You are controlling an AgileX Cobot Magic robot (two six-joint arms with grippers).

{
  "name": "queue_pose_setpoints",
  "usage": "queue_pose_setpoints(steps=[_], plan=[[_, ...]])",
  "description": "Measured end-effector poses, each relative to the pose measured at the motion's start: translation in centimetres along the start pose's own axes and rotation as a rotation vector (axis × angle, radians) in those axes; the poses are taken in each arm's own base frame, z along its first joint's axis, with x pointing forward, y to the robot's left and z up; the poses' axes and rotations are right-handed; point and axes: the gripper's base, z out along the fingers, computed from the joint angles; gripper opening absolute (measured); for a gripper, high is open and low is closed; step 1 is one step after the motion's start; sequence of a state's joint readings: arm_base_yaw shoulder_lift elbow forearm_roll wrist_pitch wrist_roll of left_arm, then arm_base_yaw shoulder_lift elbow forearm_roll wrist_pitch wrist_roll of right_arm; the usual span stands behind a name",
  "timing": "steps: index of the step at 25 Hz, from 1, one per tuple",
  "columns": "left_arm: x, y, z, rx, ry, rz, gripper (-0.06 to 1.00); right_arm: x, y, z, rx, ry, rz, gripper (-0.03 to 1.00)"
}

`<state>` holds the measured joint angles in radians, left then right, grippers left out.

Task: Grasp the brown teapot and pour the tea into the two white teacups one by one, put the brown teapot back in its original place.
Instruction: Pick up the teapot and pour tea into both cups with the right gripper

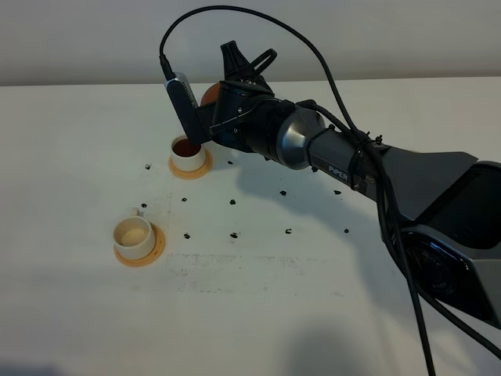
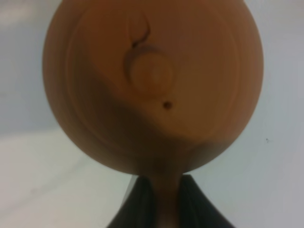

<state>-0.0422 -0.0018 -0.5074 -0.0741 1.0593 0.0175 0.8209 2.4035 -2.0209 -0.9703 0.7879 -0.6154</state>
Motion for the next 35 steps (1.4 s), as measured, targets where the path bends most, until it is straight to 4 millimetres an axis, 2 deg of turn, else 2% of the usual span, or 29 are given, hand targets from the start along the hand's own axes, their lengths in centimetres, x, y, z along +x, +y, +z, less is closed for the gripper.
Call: queue_pose_setpoints(steps=[15,21,29,35], plan=[[0.0,0.0,0.0,0.000,0.000,0.000,0.61,-0.8,0.7,-0.2,-0.073,-0.056,0.167,0.13],[0.0,0.0,0.0,0.000,0.000,0.000,0.61,0.2,0.7,-0.2,-0.130,-0.049,0.278,0.13],[0.0,0.0,0.0,0.000,0.000,0.000,0.61,2.1,-0.8,-2.1,-0.241,-0.125,0.544,0.13],[0.0,0.0,0.0,0.000,0.000,0.000,0.61,3.4,0.0,-1.4,-0.394,-0.122,0.684,0.13]])
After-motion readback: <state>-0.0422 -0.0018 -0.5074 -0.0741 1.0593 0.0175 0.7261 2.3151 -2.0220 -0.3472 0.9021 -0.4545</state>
